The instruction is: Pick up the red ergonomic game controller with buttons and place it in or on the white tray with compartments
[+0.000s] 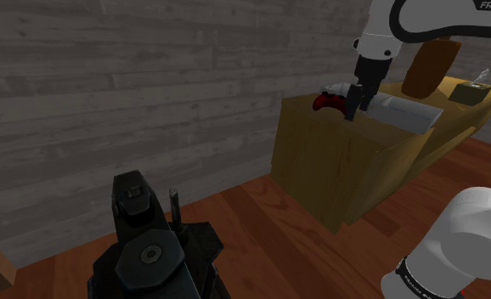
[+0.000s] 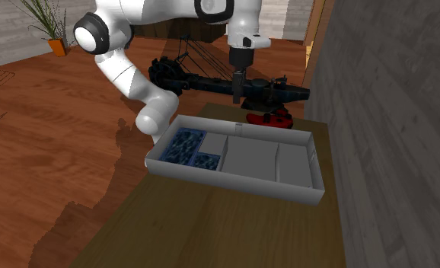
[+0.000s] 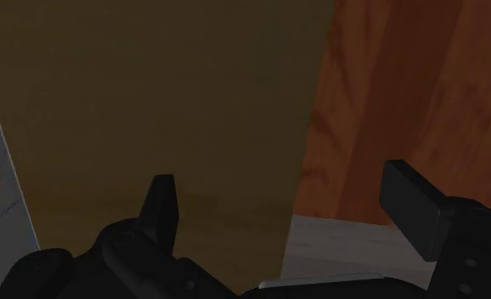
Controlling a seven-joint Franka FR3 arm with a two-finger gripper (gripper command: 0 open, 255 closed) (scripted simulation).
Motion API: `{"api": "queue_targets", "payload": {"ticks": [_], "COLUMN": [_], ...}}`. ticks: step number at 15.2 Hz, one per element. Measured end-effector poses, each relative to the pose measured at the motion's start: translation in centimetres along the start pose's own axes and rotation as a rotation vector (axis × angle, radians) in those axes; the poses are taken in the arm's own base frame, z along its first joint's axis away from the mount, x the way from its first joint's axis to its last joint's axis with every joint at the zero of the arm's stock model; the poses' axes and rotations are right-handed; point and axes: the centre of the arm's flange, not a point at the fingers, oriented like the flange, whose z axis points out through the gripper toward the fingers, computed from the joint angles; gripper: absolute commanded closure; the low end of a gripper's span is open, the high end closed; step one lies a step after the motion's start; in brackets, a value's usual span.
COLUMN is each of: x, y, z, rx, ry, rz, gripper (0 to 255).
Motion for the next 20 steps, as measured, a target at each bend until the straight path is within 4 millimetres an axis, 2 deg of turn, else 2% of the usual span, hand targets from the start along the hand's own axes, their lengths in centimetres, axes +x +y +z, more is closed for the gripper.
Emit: {"api": "queue_targets", "payload": {"ticks": [3, 9, 11, 17, 20], "x": [2.0, 6.0, 6.6, 7.0, 7.0], "y": [2.3, 5.4, 6.0, 6.5, 6.6], "z": [-1.7, -5.2, -5.1, -2.3, -1.9], "rx": [-0.041, -0.12, -0.13, -0.133, -0.133], "ry": [0.021, 0.062, 0.066, 0.067, 0.067], "rz": [-0.078, -0.232, -0.251, -0.258, -0.258], "gripper": [0, 0, 0, 0, 0]}}
